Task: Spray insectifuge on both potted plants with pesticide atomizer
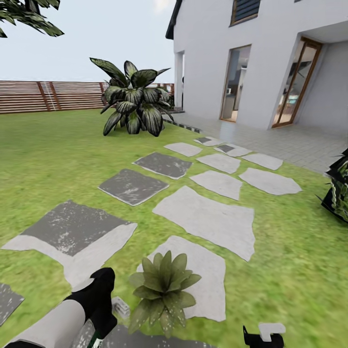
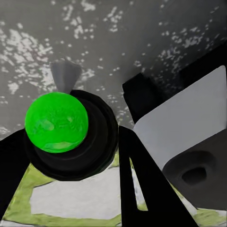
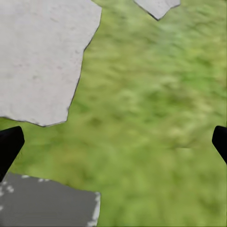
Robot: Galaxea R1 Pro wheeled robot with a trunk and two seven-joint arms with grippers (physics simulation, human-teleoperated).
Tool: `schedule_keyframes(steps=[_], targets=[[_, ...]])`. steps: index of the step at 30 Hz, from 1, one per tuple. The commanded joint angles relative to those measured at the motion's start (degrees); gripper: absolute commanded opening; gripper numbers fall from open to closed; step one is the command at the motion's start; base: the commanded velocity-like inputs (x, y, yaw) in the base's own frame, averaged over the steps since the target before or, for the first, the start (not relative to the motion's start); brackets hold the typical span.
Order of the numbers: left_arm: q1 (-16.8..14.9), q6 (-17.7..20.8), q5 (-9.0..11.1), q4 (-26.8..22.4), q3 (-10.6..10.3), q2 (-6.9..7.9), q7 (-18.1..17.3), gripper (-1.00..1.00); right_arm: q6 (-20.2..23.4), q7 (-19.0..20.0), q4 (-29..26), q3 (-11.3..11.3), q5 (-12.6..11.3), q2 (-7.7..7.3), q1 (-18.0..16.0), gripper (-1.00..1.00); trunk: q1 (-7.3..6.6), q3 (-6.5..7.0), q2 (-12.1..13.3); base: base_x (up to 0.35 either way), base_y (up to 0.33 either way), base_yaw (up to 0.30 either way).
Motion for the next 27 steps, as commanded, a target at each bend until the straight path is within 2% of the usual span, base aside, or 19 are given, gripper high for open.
schedule_keyframes(steps=[1,8,13,17,27], targets=[[0.00,0.36,-0.38,-0.60,-0.22,0.03,-0.48,-1.00,-0.22,-0.27,0.08,-0.29,0.61,0.01,-0.06,1.00,0.02,-0.06,-0.02,0.236,0.212,-0.138],[0.00,0.28,0.14,-2.93,-0.25,-0.07,-0.41,-1.00,-0.22,-0.27,0.08,-0.29,0.61,0.02,-0.06,1.00,0.02,-0.06,-0.02,0.127,0.114,-0.206],[0.08,0.27,1.70,-3.62,-0.56,-0.80,-0.33,-1.00,-0.22,-0.27,0.08,-0.29,0.61,0.02,-0.06,1.00,0.02,-0.06,-0.02,0.004,0.004,-0.020],[0.08,0.27,1.81,-3.70,-0.65,-0.52,-0.32,-1.00,-0.22,-0.27,0.02,-0.29,0.61,0.02,-0.06,1.00,0.02,-0.06,-0.02,0.000,0.000,-0.001],[0.02,0.10,1.77,-3.97,-0.66,-0.86,-0.23,-1.00,-0.28,-0.27,0.00,-0.29,0.61,0.01,-0.06,1.00,0.02,-0.06,-0.02,-0.030,0.000,0.000]])
